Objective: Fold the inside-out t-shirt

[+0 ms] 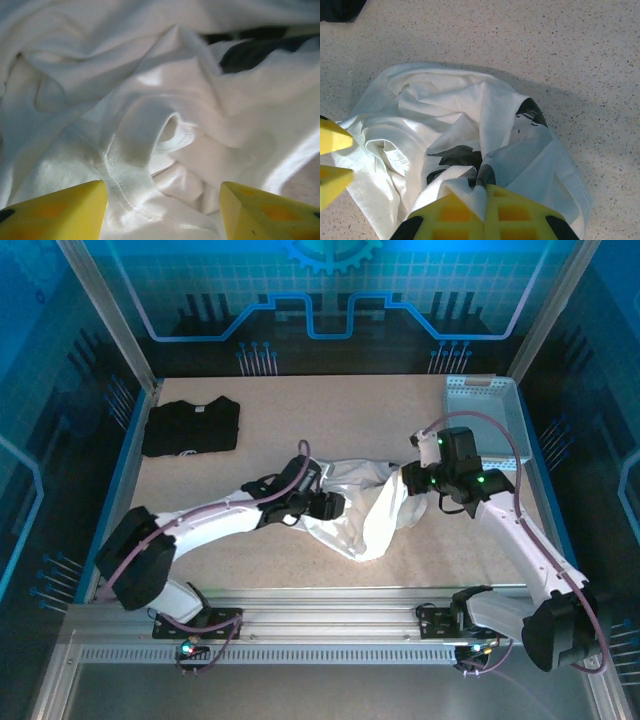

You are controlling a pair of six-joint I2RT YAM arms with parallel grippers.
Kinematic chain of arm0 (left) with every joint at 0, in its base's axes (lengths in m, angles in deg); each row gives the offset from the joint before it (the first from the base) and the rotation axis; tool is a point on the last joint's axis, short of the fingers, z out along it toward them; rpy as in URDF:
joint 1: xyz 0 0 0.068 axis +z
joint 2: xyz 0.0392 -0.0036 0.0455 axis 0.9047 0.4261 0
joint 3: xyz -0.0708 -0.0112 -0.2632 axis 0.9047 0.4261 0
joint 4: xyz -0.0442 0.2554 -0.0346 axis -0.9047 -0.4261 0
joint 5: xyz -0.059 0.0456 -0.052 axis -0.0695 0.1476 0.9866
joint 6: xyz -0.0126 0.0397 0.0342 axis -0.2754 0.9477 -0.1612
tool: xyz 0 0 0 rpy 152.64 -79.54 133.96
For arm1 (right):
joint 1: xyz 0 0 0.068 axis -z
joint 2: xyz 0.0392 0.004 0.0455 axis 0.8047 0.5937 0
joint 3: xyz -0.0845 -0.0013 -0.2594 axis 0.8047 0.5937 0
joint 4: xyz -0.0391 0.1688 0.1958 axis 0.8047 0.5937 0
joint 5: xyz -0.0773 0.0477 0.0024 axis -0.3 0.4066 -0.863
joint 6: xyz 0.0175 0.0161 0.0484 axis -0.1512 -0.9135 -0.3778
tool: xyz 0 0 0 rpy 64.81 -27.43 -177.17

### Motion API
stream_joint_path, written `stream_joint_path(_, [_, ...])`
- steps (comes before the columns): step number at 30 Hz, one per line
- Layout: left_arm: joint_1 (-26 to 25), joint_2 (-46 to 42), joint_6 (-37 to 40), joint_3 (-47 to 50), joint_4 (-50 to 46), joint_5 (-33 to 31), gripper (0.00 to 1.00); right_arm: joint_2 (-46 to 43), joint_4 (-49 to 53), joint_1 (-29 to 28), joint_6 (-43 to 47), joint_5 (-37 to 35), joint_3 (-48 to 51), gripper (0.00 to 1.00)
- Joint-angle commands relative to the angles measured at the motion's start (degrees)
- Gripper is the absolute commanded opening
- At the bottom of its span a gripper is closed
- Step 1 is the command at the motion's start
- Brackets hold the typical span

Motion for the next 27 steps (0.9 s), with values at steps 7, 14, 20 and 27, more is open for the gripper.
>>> stream_joint_path(7, [4.0, 6.4, -0.1, -3.1, -0.5, -9.3, 0.43, -2.1, -1.5, -1.0, -0.4, 14.1, -5.0, 0.00])
stream_joint_path(14, [7.1, -10.0, 1.1, 6.0, 5.3, -2.1, 0.57, -0.8, 2.0, -8.9, -1.3, 11.1, -12.2, 0.00])
stream_joint_path(20, [1.2, -20.0, -0.2, 17.7, 15.0, 12.9, 0.70, 3.7, 2.5, -8.1, 0.2, 8.4, -14.1, 0.00])
stream_joint_path(27, [-3.3, -10.0, 1.4, 15.9, 19.4, 16.7, 0.71, 6.0, 1.7, -8.1, 0.2, 9.3, -15.6, 0.00])
